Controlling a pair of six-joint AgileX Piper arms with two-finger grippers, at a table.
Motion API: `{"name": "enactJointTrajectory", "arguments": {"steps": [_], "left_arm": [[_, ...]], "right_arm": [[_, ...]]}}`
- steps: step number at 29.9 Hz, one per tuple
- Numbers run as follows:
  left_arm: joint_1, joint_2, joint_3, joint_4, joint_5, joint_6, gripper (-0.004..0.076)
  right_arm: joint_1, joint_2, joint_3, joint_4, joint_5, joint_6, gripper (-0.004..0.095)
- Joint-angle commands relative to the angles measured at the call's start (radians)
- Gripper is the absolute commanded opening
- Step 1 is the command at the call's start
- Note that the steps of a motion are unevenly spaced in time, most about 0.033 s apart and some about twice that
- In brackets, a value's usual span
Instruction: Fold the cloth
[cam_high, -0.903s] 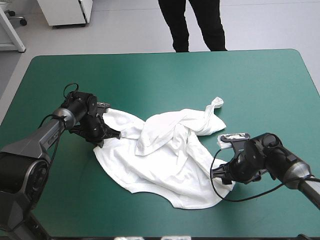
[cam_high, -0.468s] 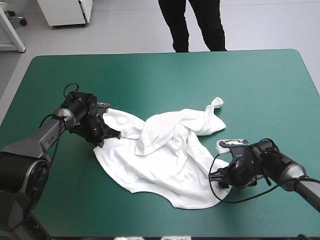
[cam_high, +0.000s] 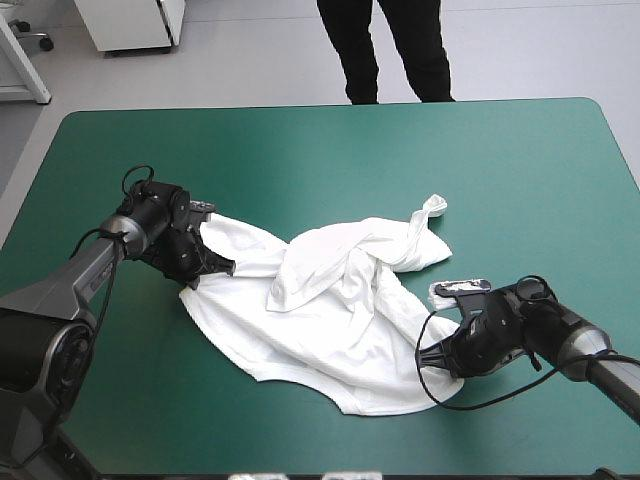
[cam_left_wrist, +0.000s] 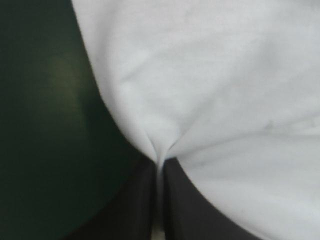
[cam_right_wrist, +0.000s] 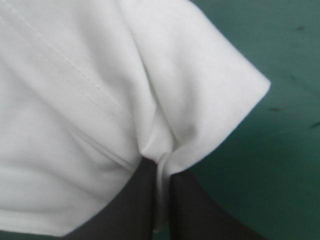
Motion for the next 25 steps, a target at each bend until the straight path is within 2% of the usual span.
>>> {"name": "enactJointTrajectory", "arguments": {"steps": [1,7,13,25], "left_arm": [[0.000,-0.122,-0.072,0.024,0.017,0.012,-0.0003],[0.000,-0.260,-0.229,0.012,0.059,0.019,-0.0003],[0.000,-0.374,-0.442,-0.011,0.072,0.019,-0.0003],[0.000,-0.429,-0.898,-0.286,0.054,0.125,-0.0003]], "right_arm": [[0.004,-0.085,-0.087,-0.026,0.023,0.021,-0.0017],[0.004,-0.176,-0.334,-0.160,0.105,0.069,-0.0017],[0.004,-0.193,-0.622,-0.248,0.184,0.063,-0.0017],[0.004,-0.162,-1.197,-0.253,0.181,-0.121,-0.0017]]}}
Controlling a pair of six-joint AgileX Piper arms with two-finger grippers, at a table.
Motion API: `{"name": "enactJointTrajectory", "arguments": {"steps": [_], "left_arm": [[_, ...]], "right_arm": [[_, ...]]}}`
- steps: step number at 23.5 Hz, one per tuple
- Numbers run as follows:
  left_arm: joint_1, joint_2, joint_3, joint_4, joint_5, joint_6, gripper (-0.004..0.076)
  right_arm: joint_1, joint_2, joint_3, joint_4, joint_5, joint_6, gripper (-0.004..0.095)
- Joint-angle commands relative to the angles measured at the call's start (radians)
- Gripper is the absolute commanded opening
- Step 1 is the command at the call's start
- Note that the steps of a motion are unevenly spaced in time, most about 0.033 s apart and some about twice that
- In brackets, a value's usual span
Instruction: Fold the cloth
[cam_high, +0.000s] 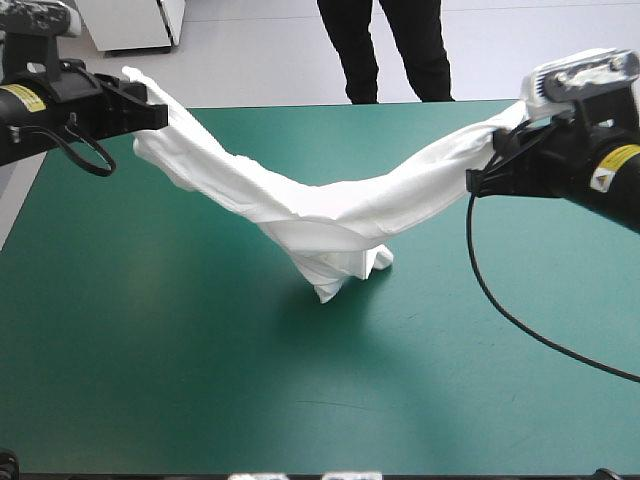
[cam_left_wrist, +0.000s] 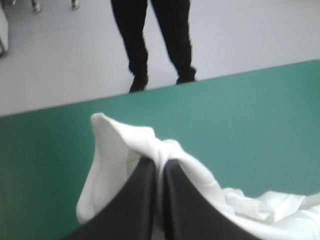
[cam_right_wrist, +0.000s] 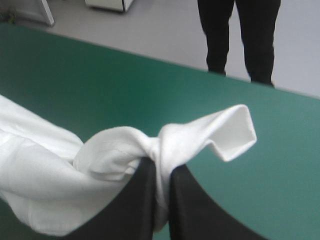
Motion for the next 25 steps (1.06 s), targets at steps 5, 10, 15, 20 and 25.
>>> {"name": "enactJointTrajectory", "arguments": {"steps": [5,10,15,20,25], "left_arm": [[0.000,-0.032,-0.308,-0.186,-0.147,0.078,-0.0009],[0.000,-0.032,-0.523,-0.189,-0.228,0.078,-0.0009],[0.000,-0.032,-0.666,-0.227,-0.255,0.078,-0.0009],[0.000,-0.052,-0.711,-0.230,-0.164,0.078,-0.0009],[0.000,-0.052,-0.711,-0.227,-0.114,0.078,-0.0009]], "right_arm": [[0.001,0.051,-0.405,0.017,-0.063,-0.125,-0.0017],[0.001,0.122,-0.696,0.052,-0.112,-0.182,-0.0017],[0.001,0.128,-0.805,0.100,-0.137,-0.191,-0.0017],[0.001,0.110,-0.807,0.100,-0.049,-0.175,-0.0016],[0.001,0.110,-0.807,0.100,-0.020,-0.175,-0.0017]]}}
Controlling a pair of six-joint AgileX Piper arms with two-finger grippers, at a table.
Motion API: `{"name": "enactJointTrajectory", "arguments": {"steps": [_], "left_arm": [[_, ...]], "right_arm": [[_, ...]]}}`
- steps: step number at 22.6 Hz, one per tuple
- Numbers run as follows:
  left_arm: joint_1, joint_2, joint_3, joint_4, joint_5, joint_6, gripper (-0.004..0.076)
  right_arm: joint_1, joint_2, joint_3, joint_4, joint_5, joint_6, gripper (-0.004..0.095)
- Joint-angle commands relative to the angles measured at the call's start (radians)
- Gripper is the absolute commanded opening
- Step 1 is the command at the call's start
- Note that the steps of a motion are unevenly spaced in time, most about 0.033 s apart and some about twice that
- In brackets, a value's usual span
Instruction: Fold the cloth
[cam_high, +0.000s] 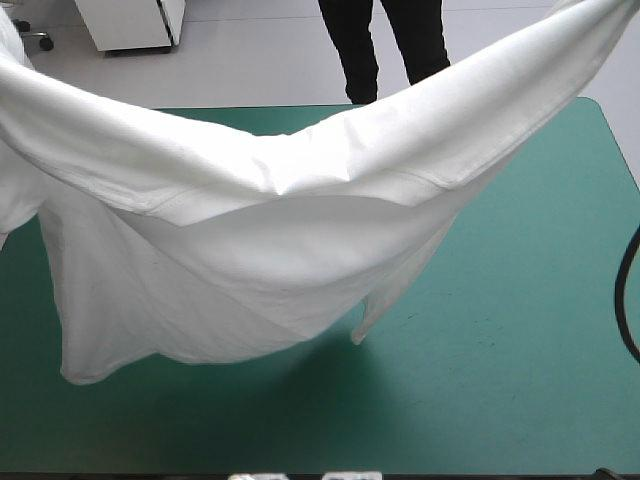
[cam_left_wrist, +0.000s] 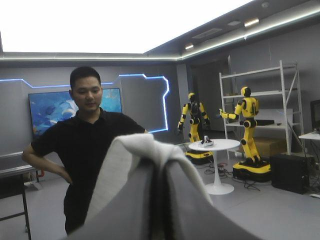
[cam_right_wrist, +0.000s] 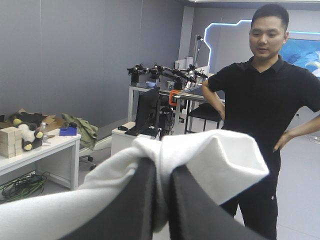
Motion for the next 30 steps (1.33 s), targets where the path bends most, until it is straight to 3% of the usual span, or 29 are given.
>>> {"name": "enactJointTrajectory", "arguments": {"steps": [1,4,8,16,18,22,23,25,30], "left_arm": [[0.000,0.000,-0.004,-0.005,-0.057,-0.002,-0.0009],[0.000,0.013,0.019,0.023,-0.046,-0.002,-0.0009],[0.000,0.057,0.205,0.063,-0.004,-0.006,-0.0009],[0.000,0.169,0.570,0.251,-0.021,-0.011,-0.0009],[0.000,0.217,0.653,0.274,-0.059,-0.011,-0.0009],[0.000,0.336,0.703,0.274,-0.114,-0.011,-0.0009],[0.000,0.353,0.703,0.274,-0.119,-0.011,-0.0009],[0.000,0.425,0.703,0.274,-0.133,-0.011,-0.0009],[0.000,0.564,0.703,0.302,-0.195,-0.011,-0.0009]], "right_arm": [[0.001,-0.008,-0.011,-0.009,-0.072,0.001,-0.0017],[0.001,0.002,0.017,-0.039,-0.054,0.039,-0.0017],[0.001,0.058,0.184,-0.147,0.043,0.103,-0.0017],[-0.001,0.199,0.470,-0.317,-0.047,0.215,-0.0017],[-0.001,0.254,0.506,-0.317,-0.109,0.217,-0.0017],[-0.025,0.399,0.506,-0.302,-0.129,0.233,-0.0017],[-0.038,0.425,0.506,-0.282,-0.129,0.245,-0.0017],[-0.133,0.514,0.506,-0.121,-0.127,0.229,-0.0017],[-0.232,0.626,0.506,-0.069,-0.128,0.211,-0.0017]]}}
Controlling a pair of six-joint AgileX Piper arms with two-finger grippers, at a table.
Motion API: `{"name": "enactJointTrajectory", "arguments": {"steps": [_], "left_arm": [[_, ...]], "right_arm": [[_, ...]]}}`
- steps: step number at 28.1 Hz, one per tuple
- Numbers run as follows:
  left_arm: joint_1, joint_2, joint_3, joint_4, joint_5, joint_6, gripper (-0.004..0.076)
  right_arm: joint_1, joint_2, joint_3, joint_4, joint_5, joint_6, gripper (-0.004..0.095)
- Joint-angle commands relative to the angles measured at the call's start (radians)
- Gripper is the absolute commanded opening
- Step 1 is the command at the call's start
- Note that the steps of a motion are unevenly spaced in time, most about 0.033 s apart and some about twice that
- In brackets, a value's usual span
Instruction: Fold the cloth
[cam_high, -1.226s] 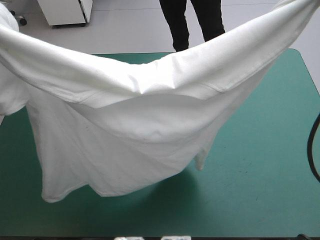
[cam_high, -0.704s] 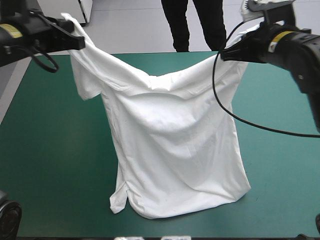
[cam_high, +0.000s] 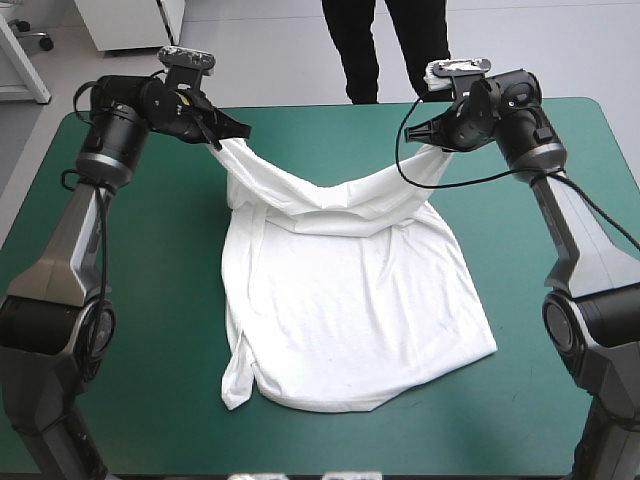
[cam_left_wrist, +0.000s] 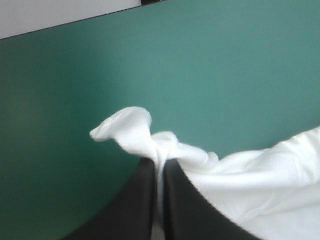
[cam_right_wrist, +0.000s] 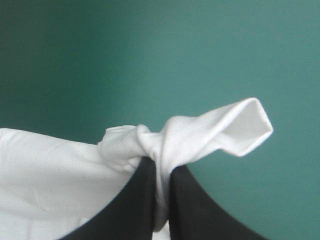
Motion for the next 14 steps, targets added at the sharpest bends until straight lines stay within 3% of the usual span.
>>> {"name": "enactJointTrajectory", "arguments": {"steps": [1,7,9,12,14], "left_arm": [[0.000,0.024,-0.026,0.037,-0.081,-0.013,-0.0009],[0.000,0.120,-0.026,0.037,-0.089,-0.015,-0.0009],[0.000,0.140,-0.026,0.033,-0.093,-0.015,-0.0009],[0.000,0.151,-0.026,0.036,-0.078,-0.033,0.0009],[0.000,0.149,-0.026,0.034,-0.051,-0.012,0.0083]], "right_arm": [[-0.047,-0.011,-0.023,0.002,-0.070,-0.011,-0.0017],[-0.066,0.042,-0.023,-0.009,-0.160,-0.012,-0.0009],[-0.066,0.055,-0.023,-0.007,-0.178,-0.022,0.0038],[-0.068,0.073,-0.023,0.034,-0.169,-0.038,0.0235],[-0.068,0.080,-0.023,0.062,-0.153,-0.040,0.0434]]}}
